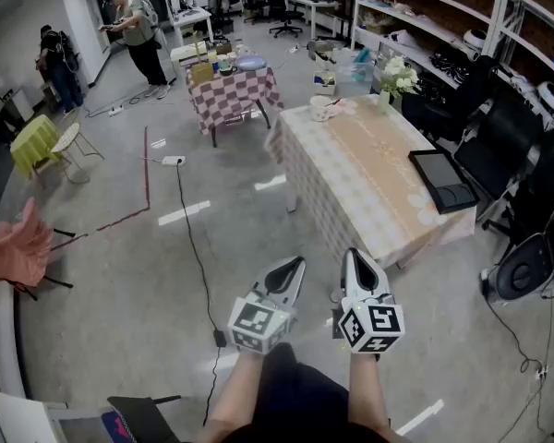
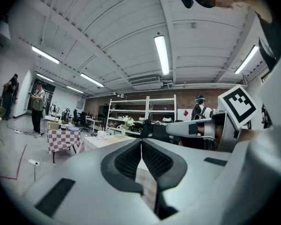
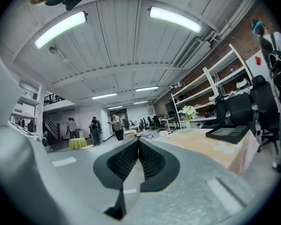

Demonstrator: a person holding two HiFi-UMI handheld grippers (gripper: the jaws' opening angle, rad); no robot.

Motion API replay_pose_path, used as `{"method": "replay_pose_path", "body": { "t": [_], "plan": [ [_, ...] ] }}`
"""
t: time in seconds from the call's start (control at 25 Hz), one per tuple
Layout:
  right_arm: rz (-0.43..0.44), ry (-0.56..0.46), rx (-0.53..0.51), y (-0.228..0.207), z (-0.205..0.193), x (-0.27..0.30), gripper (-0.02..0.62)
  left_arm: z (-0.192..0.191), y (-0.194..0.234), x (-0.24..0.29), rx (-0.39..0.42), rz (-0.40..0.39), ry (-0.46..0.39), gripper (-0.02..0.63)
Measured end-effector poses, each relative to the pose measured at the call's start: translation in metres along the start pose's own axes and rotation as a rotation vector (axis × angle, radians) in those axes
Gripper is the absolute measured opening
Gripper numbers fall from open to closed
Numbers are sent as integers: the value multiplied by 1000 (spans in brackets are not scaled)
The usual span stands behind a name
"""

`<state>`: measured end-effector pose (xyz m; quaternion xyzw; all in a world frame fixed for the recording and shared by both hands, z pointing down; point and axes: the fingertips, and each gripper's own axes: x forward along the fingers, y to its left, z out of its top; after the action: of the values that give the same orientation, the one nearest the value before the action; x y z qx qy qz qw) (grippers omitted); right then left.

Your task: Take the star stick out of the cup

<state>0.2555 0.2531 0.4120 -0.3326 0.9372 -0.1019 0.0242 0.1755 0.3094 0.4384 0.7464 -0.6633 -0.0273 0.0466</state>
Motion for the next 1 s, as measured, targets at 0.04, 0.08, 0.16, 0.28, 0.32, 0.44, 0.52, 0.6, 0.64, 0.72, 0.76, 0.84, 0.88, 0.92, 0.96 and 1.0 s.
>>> {"method": "replay_pose_path", "body": {
  "t": [0.04, 0.08, 0.16, 0.28, 0.32, 0.44, 0.52, 0.6, 0.64, 0.72, 0.76, 0.84, 0.88, 0.92, 0.96, 1.0],
  "plan": [
    [-3, 1, 1, -2, 0, -1, 3, -1, -2, 1, 1, -2, 1, 12],
    [-5, 3, 3, -4, -1, -1, 3, -2, -5, 2, 4, -4, 4, 12],
    [0, 12, 5, -6, -3, -2, 3, -4, -7, 4, 6, -3, 11, 12],
    [17, 23, 11, -6, -5, 0, 3, -2, -7, 6, -3, 1, 7, 12],
    [19, 25, 15, -7, -5, 1, 3, -2, -6, 7, -6, 2, 6, 12],
    [19, 34, 19, -13, -7, 8, 3, -5, -2, 15, -11, 4, 9, 12],
    [20, 40, 14, -17, -6, 14, 3, -8, 2, 22, -8, 7, 17, 12],
    [20, 40, 11, -22, -3, 20, 3, -6, 5, 30, -5, 8, 18, 12],
    [19, 38, 11, -24, -1, 24, 3, -4, 7, 35, -4, 7, 15, 12],
    [20, 33, 9, -28, 3, 33, 3, -1, 12, 44, -4, 5, 11, 12],
    [22, 32, 6, -30, 4, 37, 3, -1, 14, 49, -5, 5, 10, 12],
    [29, 36, 1, -33, 5, 46, 3, 0, 18, 58, -7, 7, 3, 12],
    [32, 39, 0, -35, 4, 50, 3, 0, 20, 63, -6, 7, 3, 12],
    [33, 43, 1, -37, 4, 54, 3, 0, 22, 67, -5, 6, 3, 12],
    [34, 46, 2, -40, 3, 59, 3, 2, 24, 72, -6, 5, 3, 12],
    [36, 50, 3, -41, 3, 65, 3, 3, 27, 77, -8, 4, 3, 12]
  ]
}}
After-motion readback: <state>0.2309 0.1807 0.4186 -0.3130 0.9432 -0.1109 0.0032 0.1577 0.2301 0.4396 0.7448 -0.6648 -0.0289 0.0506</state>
